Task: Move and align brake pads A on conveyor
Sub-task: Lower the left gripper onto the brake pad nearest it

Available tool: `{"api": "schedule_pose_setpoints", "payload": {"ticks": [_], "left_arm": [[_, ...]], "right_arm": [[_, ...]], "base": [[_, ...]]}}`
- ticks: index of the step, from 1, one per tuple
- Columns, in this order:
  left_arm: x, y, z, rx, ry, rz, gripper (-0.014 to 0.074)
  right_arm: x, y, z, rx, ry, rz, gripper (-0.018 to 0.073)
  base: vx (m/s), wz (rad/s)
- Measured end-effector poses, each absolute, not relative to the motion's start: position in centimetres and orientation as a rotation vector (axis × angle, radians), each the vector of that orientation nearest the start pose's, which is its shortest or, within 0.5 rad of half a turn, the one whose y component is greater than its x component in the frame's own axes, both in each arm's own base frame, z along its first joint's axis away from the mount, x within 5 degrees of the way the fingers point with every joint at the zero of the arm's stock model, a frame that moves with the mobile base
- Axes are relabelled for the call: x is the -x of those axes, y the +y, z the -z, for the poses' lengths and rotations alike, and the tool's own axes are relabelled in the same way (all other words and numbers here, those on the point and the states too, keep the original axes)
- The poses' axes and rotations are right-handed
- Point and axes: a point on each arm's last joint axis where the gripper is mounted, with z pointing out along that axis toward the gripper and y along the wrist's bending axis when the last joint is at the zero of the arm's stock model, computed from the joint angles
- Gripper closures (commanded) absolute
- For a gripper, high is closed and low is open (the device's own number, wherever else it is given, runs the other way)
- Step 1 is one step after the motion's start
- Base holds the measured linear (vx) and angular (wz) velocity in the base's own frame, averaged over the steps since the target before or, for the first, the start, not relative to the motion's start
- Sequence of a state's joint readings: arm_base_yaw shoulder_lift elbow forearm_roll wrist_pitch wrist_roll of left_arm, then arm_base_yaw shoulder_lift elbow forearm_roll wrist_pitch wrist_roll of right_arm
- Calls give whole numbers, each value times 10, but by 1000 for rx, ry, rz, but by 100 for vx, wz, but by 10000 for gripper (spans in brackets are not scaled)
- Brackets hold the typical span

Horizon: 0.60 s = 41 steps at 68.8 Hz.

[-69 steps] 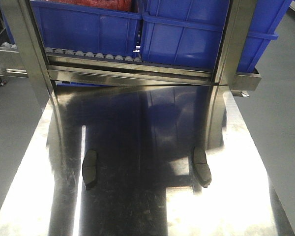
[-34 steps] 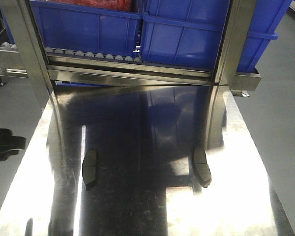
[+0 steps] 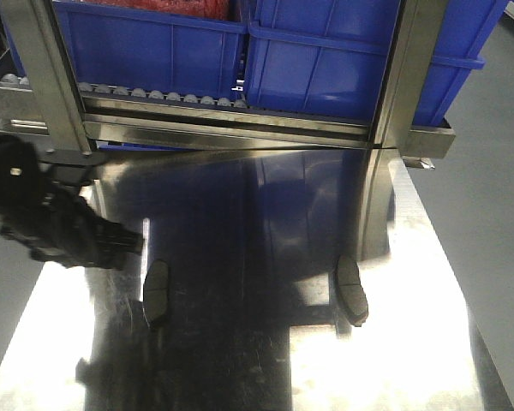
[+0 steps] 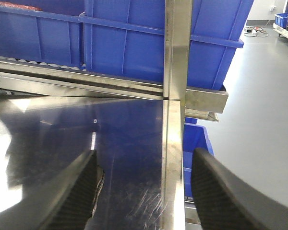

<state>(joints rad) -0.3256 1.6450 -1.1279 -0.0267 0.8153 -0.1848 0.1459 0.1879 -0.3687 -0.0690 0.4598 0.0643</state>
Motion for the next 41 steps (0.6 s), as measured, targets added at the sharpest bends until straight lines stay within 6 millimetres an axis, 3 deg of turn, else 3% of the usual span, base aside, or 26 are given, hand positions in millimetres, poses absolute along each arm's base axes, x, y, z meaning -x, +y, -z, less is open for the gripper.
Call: {"api": "schedule_pose_setpoints", "payload": {"ticks": [19,41], "left_arm": [[-323,-148,-211,-137,2889,177,149],[-324,-165,-187,-25,2968,162,82]], "right_arm": [[-55,5,-284,104,1759,-81,136],[-55,5,-284,104,1759,-81,136]], "base": [[0,0],[0,0]]}}
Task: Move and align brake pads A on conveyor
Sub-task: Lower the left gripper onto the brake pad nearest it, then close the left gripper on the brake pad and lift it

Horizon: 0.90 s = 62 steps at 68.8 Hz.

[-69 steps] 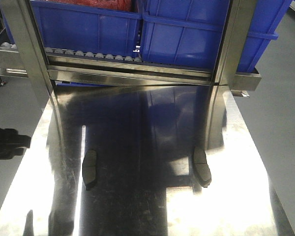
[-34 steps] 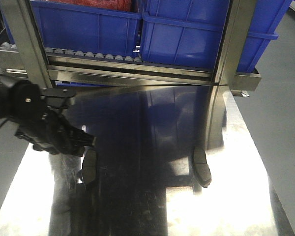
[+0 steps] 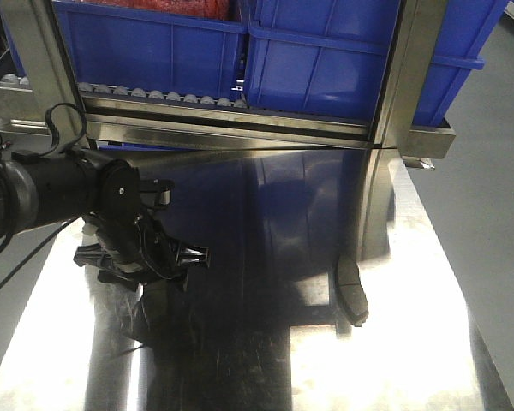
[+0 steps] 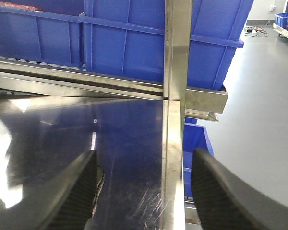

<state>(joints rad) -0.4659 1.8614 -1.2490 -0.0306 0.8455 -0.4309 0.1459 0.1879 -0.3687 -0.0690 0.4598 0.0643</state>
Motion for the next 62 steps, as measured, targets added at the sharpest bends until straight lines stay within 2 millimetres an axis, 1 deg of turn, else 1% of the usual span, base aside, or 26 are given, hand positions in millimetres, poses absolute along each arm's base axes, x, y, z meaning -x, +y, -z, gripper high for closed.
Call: {"api": "schedule_pose_setpoints", "payload": {"ticks": [20,32,40,44,49,54,56,58,62], "left_arm": [[-326,-165,-179,128,2984,147,82],[-327,-165,-166,134,3019,100,85],[-328,-165,-165,133,3018,94,124],[-329,-165,-164,131,3020,89,168],[-329,-166,-164,124,3021,78,253],[-330,-165,-163,113,3018,64,366],[-330,-165,-163,106,3012,60,431],[-331,-165,-163,99,3006,56,470],[-332,-164,-163,92,2997,51,587]], "right_arm": [[-55,5,-284,104,1759,-81,136],[-55,5,-284,104,1759,-81,136],[-55,5,-284,104,1759,-81,136],[-55,5,-284,104,1759,-81,136],[-55,5,-284,104,1759,-81,136],[-55,5,-284,104,1759,-81,136],[-55,5,-284,104,1759,-81,136],[-55,5,-284,104,1759,-81,136],[-55,5,-284,104,1759,-81,136]], "base": [[0,0],[0,0],[0,0],[0,0],[0,0],[0,0],[0,0],[0,0],[0,0]]}}
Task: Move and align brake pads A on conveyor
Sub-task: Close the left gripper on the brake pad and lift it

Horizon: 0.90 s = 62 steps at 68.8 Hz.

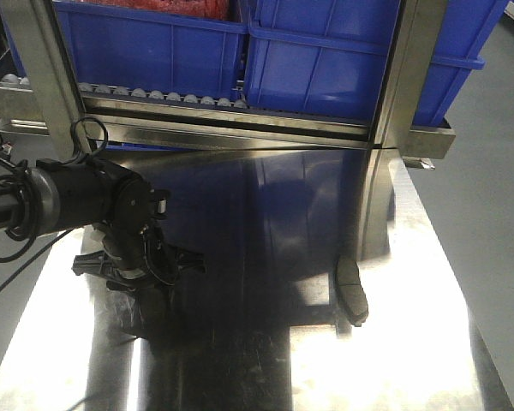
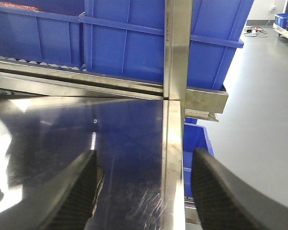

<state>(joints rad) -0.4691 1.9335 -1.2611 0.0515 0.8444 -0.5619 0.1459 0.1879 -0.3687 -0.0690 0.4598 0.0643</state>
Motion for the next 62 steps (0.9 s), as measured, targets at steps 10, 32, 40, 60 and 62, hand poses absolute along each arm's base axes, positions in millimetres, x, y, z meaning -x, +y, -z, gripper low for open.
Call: {"api": "schedule_pose_setpoints", "payload": {"ticks": [10,32,40,60,62], "left_arm": [[-333,-164,-163,70,2981,38,603],[-317,-166,-201,-64,2794,68,603],[-300,-159,-225,-64,2716,106,603],[-233,-121,-278,-64,2520,223,603],[-224,-115,-280,-63,2505,232,603]], "right_arm": [[-55,5,-284,104,1759,-81,136],[-55,5,-284,104,1759,-81,136],[-55,5,-284,104,1759,-81,136],[-55,5,-284,104,1759,-81,136],[-55,5,-284,104,1759,-81,136]], "base": [[0,0],[0,0],[0,0],[0,0],[0,0]]}}
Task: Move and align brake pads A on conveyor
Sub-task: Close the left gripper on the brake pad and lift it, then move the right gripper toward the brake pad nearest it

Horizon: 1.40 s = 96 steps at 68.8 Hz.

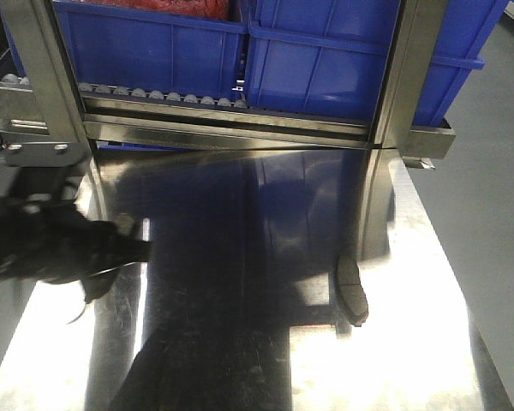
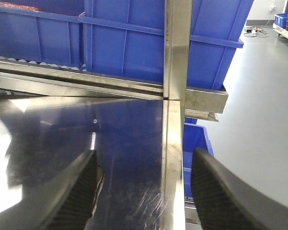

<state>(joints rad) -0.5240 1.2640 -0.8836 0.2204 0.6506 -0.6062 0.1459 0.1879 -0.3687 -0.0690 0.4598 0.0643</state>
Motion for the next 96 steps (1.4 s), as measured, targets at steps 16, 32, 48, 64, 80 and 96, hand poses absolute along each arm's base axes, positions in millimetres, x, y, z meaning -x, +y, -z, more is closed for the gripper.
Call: {"api": "schedule_pose_setpoints", "payload": {"ticks": [16,32,48,64,80,96], "left_arm": [[-160,-77,-304,-62,2324,296,603],[-104,-42,-307,-141,2138,293,603],[-56,-15,-307,-235,1911,301,603],[-28,0,-296,-229,1770,345,603],[-22,3,-293,-222,1724,359,603],[-22,3,-294,-223,1704,366,603]], "right_arm": [[-55,5,-284,104,1759,-81,136],[-55,5,-284,104,1759,-81,136],[-55,5,-284,104,1759,-81,136],[-55,5,-284,104,1759,-81,136],[-55,5,-284,104,1759,-81,136],[-55,5,-284,104,1759,-81,136]], "base": [[0,0],[0,0],[0,0],[0,0],[0,0],[0,0]]}}
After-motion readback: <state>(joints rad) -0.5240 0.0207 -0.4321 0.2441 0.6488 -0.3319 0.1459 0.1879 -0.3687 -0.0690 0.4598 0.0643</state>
